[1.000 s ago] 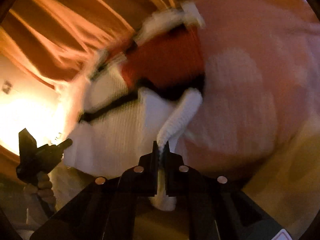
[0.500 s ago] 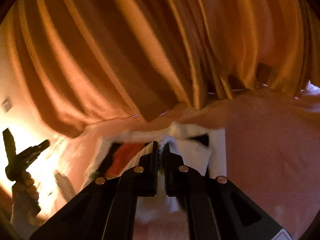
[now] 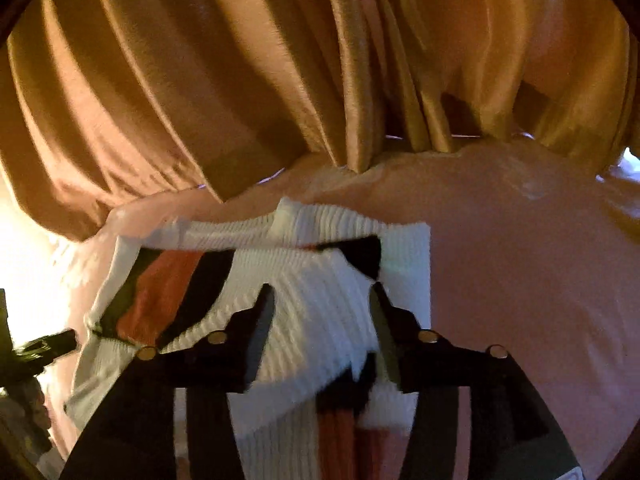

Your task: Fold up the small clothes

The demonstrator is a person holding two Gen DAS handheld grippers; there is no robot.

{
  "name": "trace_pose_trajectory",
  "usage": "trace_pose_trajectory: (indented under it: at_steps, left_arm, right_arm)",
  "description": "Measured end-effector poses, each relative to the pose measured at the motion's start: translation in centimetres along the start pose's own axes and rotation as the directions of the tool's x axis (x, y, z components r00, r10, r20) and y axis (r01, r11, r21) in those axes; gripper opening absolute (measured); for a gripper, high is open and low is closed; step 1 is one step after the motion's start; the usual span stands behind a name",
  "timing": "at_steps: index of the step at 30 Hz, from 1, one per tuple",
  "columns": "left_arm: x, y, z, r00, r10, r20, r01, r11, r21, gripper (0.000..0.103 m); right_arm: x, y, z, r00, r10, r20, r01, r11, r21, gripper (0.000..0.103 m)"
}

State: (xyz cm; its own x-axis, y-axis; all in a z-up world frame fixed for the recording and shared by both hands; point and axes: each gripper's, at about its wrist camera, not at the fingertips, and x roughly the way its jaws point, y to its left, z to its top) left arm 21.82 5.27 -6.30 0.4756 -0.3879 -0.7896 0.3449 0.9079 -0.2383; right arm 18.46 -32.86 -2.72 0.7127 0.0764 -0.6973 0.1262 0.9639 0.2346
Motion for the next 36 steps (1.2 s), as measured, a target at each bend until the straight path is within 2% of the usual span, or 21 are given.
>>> trace_pose_trajectory:
  at_steps: [4,6,7,8,10,11,12,14,17,20,23,25,26,27,29,31,32,33,36]
  left_arm:
    - [3.2,-1.0,-1.1,0.996,-0.062,-0.072,0.061,0.998,-0.01,0.06]
    - [4.3,-1.4,-1.4,0.995,-0.044,-0.084,0.043,0.999,-0.018,0.059]
    - [4.6,-1.8,-1.3,0.997,-0.036,-0.071,0.035,0.999,-0.008,0.055]
    - [4.6,-2.1,-1.2,0.997,-0.045,-0.07,0.046,0.999,0.005,0.038]
    - [4.5,-2.5,-0.9,0.989,-0.112,-0.097,0.113,0.994,-0.001,0.011]
    - [4.2,-2.7,-0.8,0.989,-0.115,-0.095,0.115,0.993,-0.005,0.004]
    - [3.8,-2.8,-0.5,0.988,-0.126,-0.085,0.127,0.992,-0.001,0.004]
    - [2.2,-2.9,0.0,0.99,-0.136,-0.036,0.136,0.991,0.008,0.004]
    - [-1.0,-2.4,2.3,0.986,-0.148,0.081,0.15,0.989,-0.015,0.004]
    - [-3.5,-0.9,6.3,0.97,-0.162,0.183,0.177,0.982,-0.068,0.004]
    - [-4.0,-0.1,11.4,0.96,-0.091,0.263,0.114,0.991,-0.074,0.004]
    - [-3.2,0.4,14.6,0.956,-0.022,0.291,0.054,0.993,-0.102,0.004]
    - [-2.2,0.5,15.7,0.96,0.0,0.28,0.029,0.995,-0.1,0.005]
    - [-0.4,1.0,16.9,0.967,0.057,0.247,-0.032,0.994,-0.104,0.006]
    - [2.2,1.5,17.4,0.965,0.142,0.219,-0.119,0.987,-0.112,0.007]
    - [3.9,2.0,16.9,0.965,0.185,0.183,-0.168,0.98,-0.104,0.007]
    - [3.9,2.1,16.5,0.966,0.18,0.183,-0.164,0.981,-0.102,0.007]
    - [3.2,2.0,15.4,0.969,0.146,0.201,-0.129,0.987,-0.097,0.007]
    - [1.2,1.3,12.3,0.965,0.139,0.222,-0.132,0.99,-0.043,0.018]
  right_arm:
    - [1.0,0.3,-0.9,0.999,-0.003,-0.04,0.003,1.0,-0.002,0.054]
    - [1.7,0.3,-1.1,0.998,0.004,-0.057,-0.003,1.0,0.011,0.054]
    - [2.1,0.2,-1.3,0.998,0.012,-0.066,-0.011,1.0,0.017,0.054]
    - [2.4,0.3,-1.4,0.997,0.015,-0.074,-0.014,1.0,0.022,0.054]
    - [3.5,0.4,-1.7,0.995,0.022,-0.093,-0.019,0.999,0.032,0.054]
    - [3.9,0.5,-1.9,0.995,0.029,-0.1,-0.026,0.999,0.032,0.053]
    - [4.4,0.7,-2.1,0.993,0.043,-0.11,-0.041,0.999,0.028,0.041]
    - [4.3,1.1,-2.0,0.992,0.063,-0.107,-0.061,0.998,0.027,0.009]
    - [1.9,1.8,-0.1,0.994,0.113,-0.011,-0.113,0.993,0.039,0.007]
    - [-0.3,2.7,2.9,0.987,0.136,0.084,-0.138,0.99,0.024,0.007]
    - [0.0,3.3,6.3,0.985,0.108,0.133,-0.111,0.994,0.016,0.007]
    - [3.5,3.1,8.2,0.996,0.066,0.056,-0.068,0.997,0.025,0.01]
    - [5.0,3.0,8.4,0.999,0.023,0.035,-0.024,0.999,0.025,0.015]
    - [6.1,3.0,8.5,1.0,-0.017,0.019,0.016,1.0,0.017,0.021]
    - [7.7,2.6,8.2,0.995,-0.101,0.004,0.101,0.995,-0.012,0.021]
    - [6.4,1.8,7.5,0.996,-0.084,0.032,0.083,0.996,0.026,0.027]
    - [5.5,1.5,6.9,0.997,-0.066,0.041,0.065,0.997,0.039,0.039]
    - [4.1,1.4,5.7,0.997,-0.056,0.052,0.054,0.998,0.026,0.045]
    - [1.6,1.6,1.7,0.996,-0.078,0.054,0.08,0.995,-0.05,0.049]
